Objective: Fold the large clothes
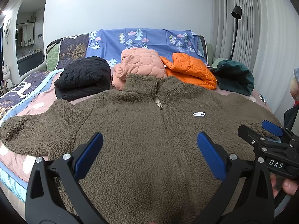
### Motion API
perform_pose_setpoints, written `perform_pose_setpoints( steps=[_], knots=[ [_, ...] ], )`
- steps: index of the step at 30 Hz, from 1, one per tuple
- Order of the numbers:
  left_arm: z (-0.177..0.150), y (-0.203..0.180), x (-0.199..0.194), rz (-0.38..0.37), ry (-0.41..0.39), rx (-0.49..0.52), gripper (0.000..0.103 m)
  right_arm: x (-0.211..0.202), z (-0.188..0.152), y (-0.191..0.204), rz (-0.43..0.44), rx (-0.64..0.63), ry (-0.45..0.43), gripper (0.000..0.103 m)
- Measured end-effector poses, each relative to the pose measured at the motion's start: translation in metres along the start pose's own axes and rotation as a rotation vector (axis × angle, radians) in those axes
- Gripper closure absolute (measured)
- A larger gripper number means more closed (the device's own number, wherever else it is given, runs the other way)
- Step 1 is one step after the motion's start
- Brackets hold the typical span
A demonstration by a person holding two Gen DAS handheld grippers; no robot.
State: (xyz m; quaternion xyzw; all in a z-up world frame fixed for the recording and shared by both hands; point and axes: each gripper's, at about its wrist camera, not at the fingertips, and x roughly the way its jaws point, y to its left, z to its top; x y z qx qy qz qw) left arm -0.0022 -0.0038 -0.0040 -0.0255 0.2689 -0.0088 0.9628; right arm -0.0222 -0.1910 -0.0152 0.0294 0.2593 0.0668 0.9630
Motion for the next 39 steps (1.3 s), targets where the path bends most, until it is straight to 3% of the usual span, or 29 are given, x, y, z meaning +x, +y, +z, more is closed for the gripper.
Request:
perform_pose_setpoints(
  steps=[14, 30, 39],
  knots=[
    [-0.002, 0.011, 0.000, -0.003, 0.003, -0.026, 0.002, -0.001, 0.001, 0.006, 0.051, -0.013, -0.003, 0.001],
    [-0.002, 0.029, -0.002, -0.039, 0.001, -0.082, 0.002, -0.001, 0.000, 0.007, 0.048, -0.011, -0.003, 0.001],
    [-0.002, 0.045, -0.007, -0.007, -0.023, -0.073, 0.002, 0.000, -0.002, 0.006, 0.056, -0.012, -0.003, 0.001]
  ],
)
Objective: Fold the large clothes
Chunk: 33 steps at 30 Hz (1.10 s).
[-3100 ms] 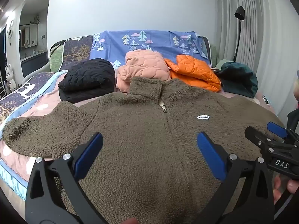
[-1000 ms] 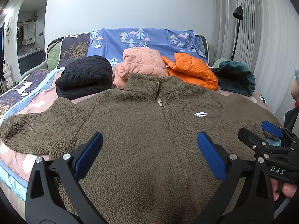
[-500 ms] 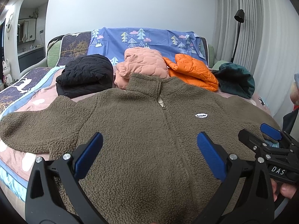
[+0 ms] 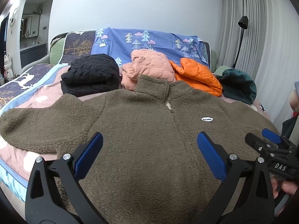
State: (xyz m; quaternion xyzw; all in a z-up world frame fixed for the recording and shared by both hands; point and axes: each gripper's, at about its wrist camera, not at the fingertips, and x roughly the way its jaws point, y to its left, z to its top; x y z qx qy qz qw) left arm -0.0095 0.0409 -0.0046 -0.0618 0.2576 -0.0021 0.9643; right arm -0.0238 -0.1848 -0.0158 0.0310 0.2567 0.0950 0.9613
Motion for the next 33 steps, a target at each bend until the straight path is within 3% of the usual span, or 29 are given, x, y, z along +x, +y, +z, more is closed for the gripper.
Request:
perform_pose_setpoints(
  steps=[6, 8, 9, 11, 14, 15, 17, 21, 24, 30, 33],
  knots=[
    [0.004, 0.050, -0.017, 0.056, -0.075, -0.074, 0.002, 0.002, 0.000, -0.001, 0.008, 0.009, 0.013, 0.001],
    [0.005, 0.072, -0.032, 0.108, -0.142, -0.073, 0.002, 0.003, 0.000, -0.001, 0.010, 0.010, 0.015, 0.001],
    [0.004, 0.079, -0.040, 0.141, -0.178, -0.065, 0.002, 0.003, 0.000, -0.001, 0.012, 0.012, 0.015, 0.001],
    [0.004, 0.089, -0.060, 0.269, -0.279, -0.018, 0.002, 0.005, 0.000, -0.001, 0.018, 0.015, 0.019, 0.001],
    [-0.003, 0.097, -0.073, 0.456, -0.367, 0.070, 0.002, 0.009, 0.000, 0.001, 0.034, 0.017, 0.024, 0.001],
    [-0.003, 0.103, -0.073, 0.492, -0.344, 0.082, 0.002, 0.010, 0.000, 0.002, 0.042, 0.017, 0.025, 0.001],
    [0.000, 0.119, -0.073, 0.483, -0.309, 0.063, 0.002, 0.012, 0.000, 0.005, 0.054, 0.010, 0.030, 0.001],
    [0.001, 0.170, -0.081, 0.582, -0.269, -0.066, 0.002, 0.012, 0.000, 0.007, 0.063, -0.005, 0.026, 0.001],
    [-0.004, 0.221, -0.086, 0.530, -0.186, -0.225, 0.002, 0.014, 0.000, 0.003, 0.072, 0.019, 0.033, 0.001],
    [-0.014, 0.302, -0.087, 0.453, -0.123, -0.470, 0.003, 0.019, -0.006, 0.005, 0.104, 0.035, 0.058, 0.001],
    [-0.016, 0.334, -0.080, 0.438, -0.105, -0.552, 0.017, 0.016, -0.007, 0.007, 0.100, 0.031, 0.054, 0.001]
  ],
)
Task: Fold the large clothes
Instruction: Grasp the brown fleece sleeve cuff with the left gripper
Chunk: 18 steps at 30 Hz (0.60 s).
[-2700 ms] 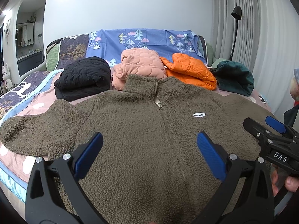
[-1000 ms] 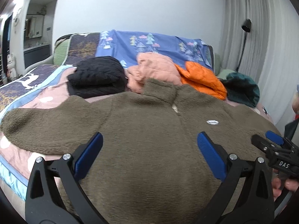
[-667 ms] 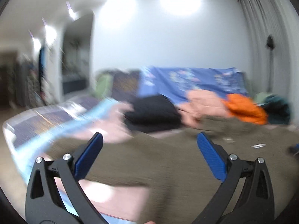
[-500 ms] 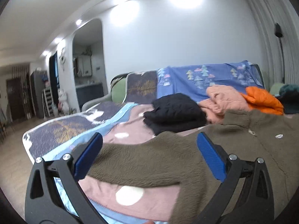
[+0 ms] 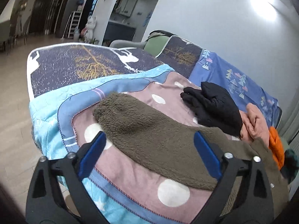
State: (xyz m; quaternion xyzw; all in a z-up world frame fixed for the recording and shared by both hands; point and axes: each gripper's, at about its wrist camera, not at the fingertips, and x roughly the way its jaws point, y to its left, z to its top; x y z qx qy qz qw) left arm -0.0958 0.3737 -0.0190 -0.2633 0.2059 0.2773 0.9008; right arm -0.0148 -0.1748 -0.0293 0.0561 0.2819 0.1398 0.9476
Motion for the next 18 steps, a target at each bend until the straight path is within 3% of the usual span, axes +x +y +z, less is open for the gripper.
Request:
perform_pose_setpoints(
  steps=[3, 5, 12, 18],
  knots=[
    [0.010, 0.017, 0.022, -0.033, 0.055, -0.066, 0.030, 0.000, 0.000, -0.004, 0.011, 0.021, 0.009, 0.001],
    [0.016, 0.028, 0.042, -0.055, 0.092, -0.119, 0.031, -0.001, -0.002, -0.007, 0.010, 0.032, 0.009, 0.001],
    [0.023, 0.067, 0.087, 0.036, 0.147, -0.237, 0.031, -0.007, -0.005, -0.020, -0.003, 0.070, 0.004, 0.001],
    [0.018, 0.082, 0.109, 0.057, 0.196, -0.273, 0.031, -0.008, -0.006, -0.025, 0.010, 0.101, 0.013, 0.001]
  ],
)
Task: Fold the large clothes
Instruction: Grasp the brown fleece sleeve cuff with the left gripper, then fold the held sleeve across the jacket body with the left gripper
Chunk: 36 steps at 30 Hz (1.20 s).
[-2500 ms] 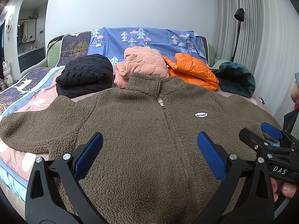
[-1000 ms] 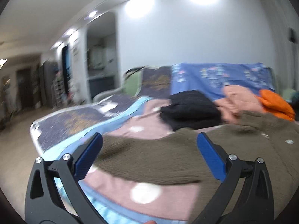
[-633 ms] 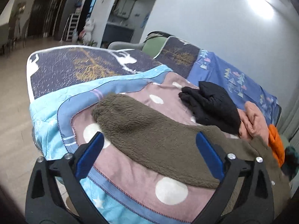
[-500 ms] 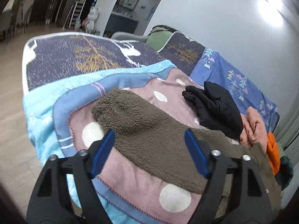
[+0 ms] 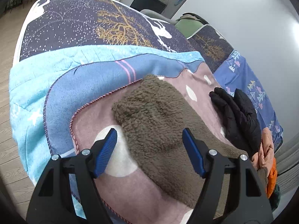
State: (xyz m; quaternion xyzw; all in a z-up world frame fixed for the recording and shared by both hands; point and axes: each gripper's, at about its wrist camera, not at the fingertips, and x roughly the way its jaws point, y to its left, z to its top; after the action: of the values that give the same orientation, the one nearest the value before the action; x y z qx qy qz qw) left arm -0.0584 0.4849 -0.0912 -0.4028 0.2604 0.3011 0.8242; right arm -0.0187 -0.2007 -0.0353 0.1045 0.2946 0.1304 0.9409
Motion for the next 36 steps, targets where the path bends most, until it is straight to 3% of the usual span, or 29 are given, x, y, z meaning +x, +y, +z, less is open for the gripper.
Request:
perform_pose_setpoints(
  steps=[2, 4, 5, 6, 8, 9, 12, 19, 30, 36],
  knots=[
    [0.000, 0.000, 0.009, -0.006, 0.022, -0.006, 0.032, -0.002, 0.001, 0.002, 0.003, -0.005, -0.005, 0.001],
    [0.001, 0.001, 0.017, -0.025, 0.053, -0.020, 0.042, -0.004, 0.001, 0.003, 0.003, -0.010, -0.011, 0.001],
    [0.001, 0.001, 0.020, -0.025, 0.064, -0.024, 0.052, -0.006, 0.001, 0.003, 0.003, -0.010, -0.013, 0.001],
    [0.001, 0.001, 0.022, -0.019, 0.069, -0.027, 0.069, -0.007, 0.001, 0.002, 0.002, -0.008, -0.013, 0.001],
    [0.003, 0.001, 0.023, -0.008, 0.063, -0.042, 0.086, -0.009, 0.000, 0.001, 0.000, -0.005, -0.016, 0.001],
    [0.005, 0.003, 0.021, -0.030, 0.056, -0.064, 0.088, -0.011, 0.000, 0.000, -0.003, -0.005, -0.019, 0.001],
    [0.010, 0.000, 0.009, -0.105, 0.025, -0.093, 0.089, -0.013, -0.001, -0.003, -0.011, 0.000, -0.022, 0.001],
    [0.018, -0.059, -0.040, -0.263, -0.051, 0.006, 0.091, -0.017, -0.002, -0.003, 0.020, 0.018, -0.020, 0.001],
    [-0.008, -0.181, -0.113, -0.513, -0.135, 0.234, 0.091, -0.016, 0.007, 0.016, 0.286, 0.022, 0.031, 0.001],
    [-0.045, -0.240, -0.139, -0.660, -0.098, 0.360, 0.091, -0.005, 0.015, 0.019, 0.446, 0.107, 0.071, 0.001]
  ],
)
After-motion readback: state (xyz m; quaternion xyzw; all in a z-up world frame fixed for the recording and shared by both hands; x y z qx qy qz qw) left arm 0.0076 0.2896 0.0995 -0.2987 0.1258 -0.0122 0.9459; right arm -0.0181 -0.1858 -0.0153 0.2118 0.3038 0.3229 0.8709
